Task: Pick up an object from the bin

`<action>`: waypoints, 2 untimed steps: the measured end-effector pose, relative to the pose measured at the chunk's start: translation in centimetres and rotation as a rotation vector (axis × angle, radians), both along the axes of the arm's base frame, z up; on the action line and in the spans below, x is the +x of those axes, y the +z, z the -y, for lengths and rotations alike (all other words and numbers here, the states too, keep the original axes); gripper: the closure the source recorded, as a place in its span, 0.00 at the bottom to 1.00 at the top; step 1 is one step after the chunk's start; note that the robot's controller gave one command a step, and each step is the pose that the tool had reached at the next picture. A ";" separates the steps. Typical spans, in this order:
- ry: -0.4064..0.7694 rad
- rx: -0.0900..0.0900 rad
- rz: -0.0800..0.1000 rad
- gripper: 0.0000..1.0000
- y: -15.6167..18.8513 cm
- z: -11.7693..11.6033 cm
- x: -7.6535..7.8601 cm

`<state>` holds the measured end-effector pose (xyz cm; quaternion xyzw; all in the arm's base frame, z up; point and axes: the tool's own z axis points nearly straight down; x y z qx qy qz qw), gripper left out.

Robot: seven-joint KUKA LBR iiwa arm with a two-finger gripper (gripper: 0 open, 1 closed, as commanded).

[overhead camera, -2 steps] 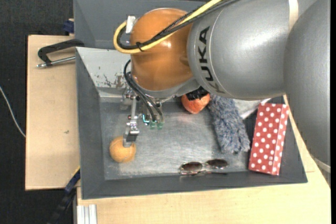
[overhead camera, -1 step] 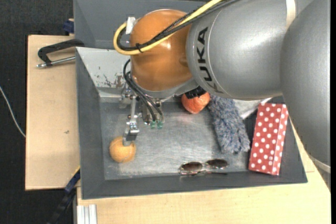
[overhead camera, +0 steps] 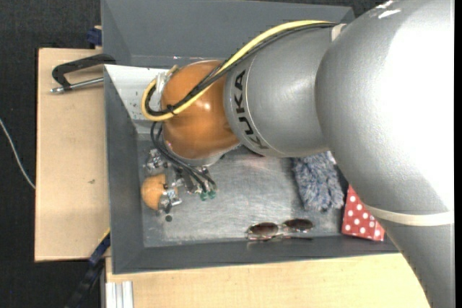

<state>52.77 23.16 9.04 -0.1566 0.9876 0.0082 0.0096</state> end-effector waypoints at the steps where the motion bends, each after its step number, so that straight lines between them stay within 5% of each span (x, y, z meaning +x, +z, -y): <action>1: 0.000 0.001 0.000 1.00 0.0 0.0 0.0; 2: -0.001 0.000 0.004 1.00 0.4 0.2 0.0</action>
Offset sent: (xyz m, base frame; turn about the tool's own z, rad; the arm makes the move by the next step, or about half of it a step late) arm 0.0085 -0.0246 0.1687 -0.0102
